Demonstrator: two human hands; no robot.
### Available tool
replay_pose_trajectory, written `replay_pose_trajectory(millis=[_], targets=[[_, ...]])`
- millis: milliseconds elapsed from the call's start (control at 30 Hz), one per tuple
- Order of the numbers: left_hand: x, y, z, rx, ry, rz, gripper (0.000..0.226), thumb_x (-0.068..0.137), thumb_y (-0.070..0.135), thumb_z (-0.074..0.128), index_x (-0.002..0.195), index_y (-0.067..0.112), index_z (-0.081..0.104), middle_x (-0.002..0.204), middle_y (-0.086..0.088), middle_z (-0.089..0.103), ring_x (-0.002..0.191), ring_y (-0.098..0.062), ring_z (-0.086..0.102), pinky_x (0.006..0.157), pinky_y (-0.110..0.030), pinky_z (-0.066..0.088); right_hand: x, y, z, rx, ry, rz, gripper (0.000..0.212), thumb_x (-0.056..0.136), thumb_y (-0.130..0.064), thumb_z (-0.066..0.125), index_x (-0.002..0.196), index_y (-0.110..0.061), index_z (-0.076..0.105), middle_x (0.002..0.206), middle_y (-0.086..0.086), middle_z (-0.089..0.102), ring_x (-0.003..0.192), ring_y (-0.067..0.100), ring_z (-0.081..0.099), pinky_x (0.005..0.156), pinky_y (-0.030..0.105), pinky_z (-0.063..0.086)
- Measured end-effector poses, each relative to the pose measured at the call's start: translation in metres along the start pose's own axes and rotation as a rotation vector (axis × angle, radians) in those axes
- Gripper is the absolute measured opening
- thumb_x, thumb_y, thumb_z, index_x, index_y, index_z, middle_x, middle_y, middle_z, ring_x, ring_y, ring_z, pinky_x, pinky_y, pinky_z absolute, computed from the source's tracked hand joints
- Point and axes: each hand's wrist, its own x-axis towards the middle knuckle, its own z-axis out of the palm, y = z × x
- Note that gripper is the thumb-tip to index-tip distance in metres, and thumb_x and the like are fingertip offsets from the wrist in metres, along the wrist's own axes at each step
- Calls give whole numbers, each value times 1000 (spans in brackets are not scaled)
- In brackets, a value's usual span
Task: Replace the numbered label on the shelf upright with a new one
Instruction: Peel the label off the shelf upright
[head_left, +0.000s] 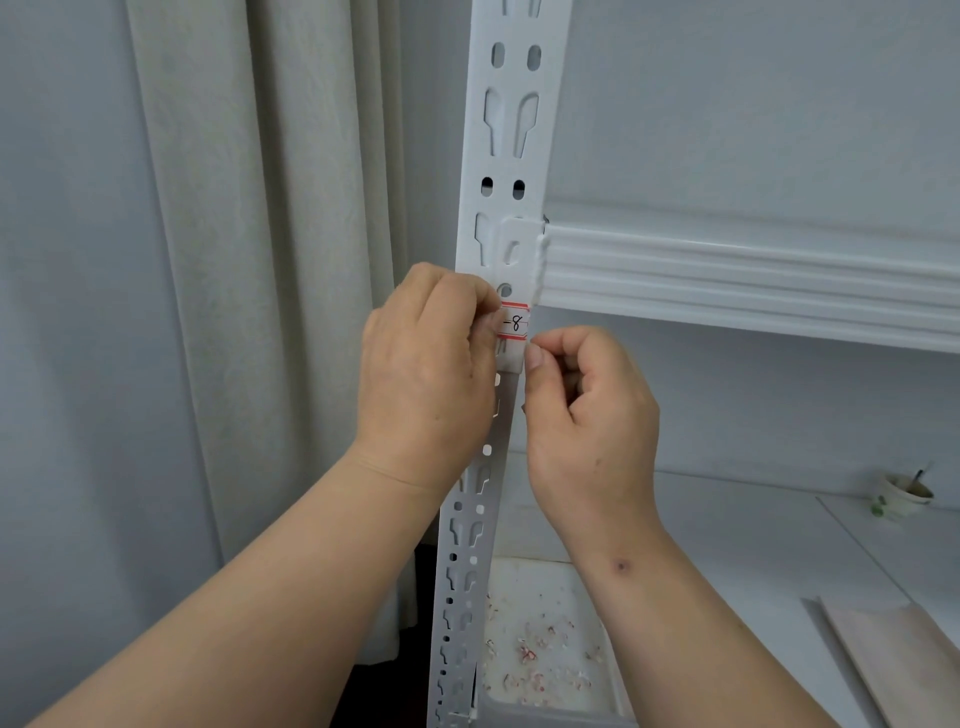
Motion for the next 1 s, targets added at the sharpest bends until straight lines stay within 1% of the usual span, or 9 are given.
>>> replay_pose_trajectory(millis=[267, 367, 467, 567, 633, 700, 767, 867, 1000], targets=[[-1, -2, -4, 93, -63, 70, 7, 89, 9, 54, 87, 7, 60, 87, -8, 59, 76, -30, 56, 67, -40, 44, -4, 2, -1, -9, -7, 13, 6, 91, -18, 55, 88, -17, 60, 78, -4, 62, 73, 12, 58, 66, 21, 45], [-13, -4, -5, 98, -93, 34, 10, 91, 14, 53, 87, 8, 60, 87, -5, 58, 79, -22, 53, 70, -34, 40, -4, 1, -2, -15, -10, 19, 5, 90, -17, 56, 88, -17, 60, 78, -4, 62, 73, 12, 57, 67, 19, 43], [-23, -4, -8, 41, -122, -43, 14, 91, 19, 49, 87, 12, 59, 87, 6, 52, 81, -14, 47, 73, -32, 38, -5, 1, -1, -16, -16, 31, 5, 90, -17, 56, 88, -18, 60, 79, -4, 62, 74, 12, 58, 67, 20, 43], [-25, 6, -13, -79, -132, -199, 13, 93, 14, 55, 83, 22, 56, 83, 17, 47, 77, -8, 49, 72, -32, 43, -6, -1, -2, -6, -21, 41, 6, 90, -19, 55, 88, -19, 60, 79, -4, 62, 75, 13, 58, 67, 22, 44], [-21, 15, -19, -183, -153, -361, 25, 94, 12, 57, 78, 31, 51, 82, 15, 52, 73, -1, 52, 70, -15, 41, -6, -4, -2, 13, -34, 73, 6, 90, -22, 54, 88, -20, 60, 80, -4, 63, 76, 14, 59, 68, 24, 46], [-16, 24, -24, -367, -188, -554, 22, 95, 14, 57, 79, 28, 56, 80, 10, 59, 68, 1, 52, 63, -8, 39, -4, -9, -2, 54, -62, 120, 8, 89, -27, 53, 88, -24, 60, 83, -5, 64, 78, 15, 62, 70, 29, 49], [-11, 29, -28, -639, -213, -736, 17, 97, 13, 56, 81, 21, 60, 70, 12, 62, 61, -1, 53, 61, -12, 43, -1, -14, -3, 117, -82, 191, 7, 88, -28, 54, 85, -28, 60, 84, -7, 65, 79, 16, 65, 73, 32, 52], [-7, 27, -31, -859, -306, -875, 24, 96, 10, 56, 74, 17, 63, 59, 11, 58, 57, -8, 45, 61, -20, 39, 4, -21, -6, 271, -115, 371, 10, 91, -20, 59, 84, -22, 64, 76, -7, 67, 61, 6, 62, 63, 24, 51], [-10, 24, -33, -956, -401, -937, 30, 95, 11, 57, 68, 19, 68, 75, -10, 50, 59, -13, 40, 63, -26, 35, 5, -26, -9, 405, -193, 537, 10, 92, -15, 59, 88, -14, 68, 70, -2, 67, 51, 5, 55, 57, 21, 49]])
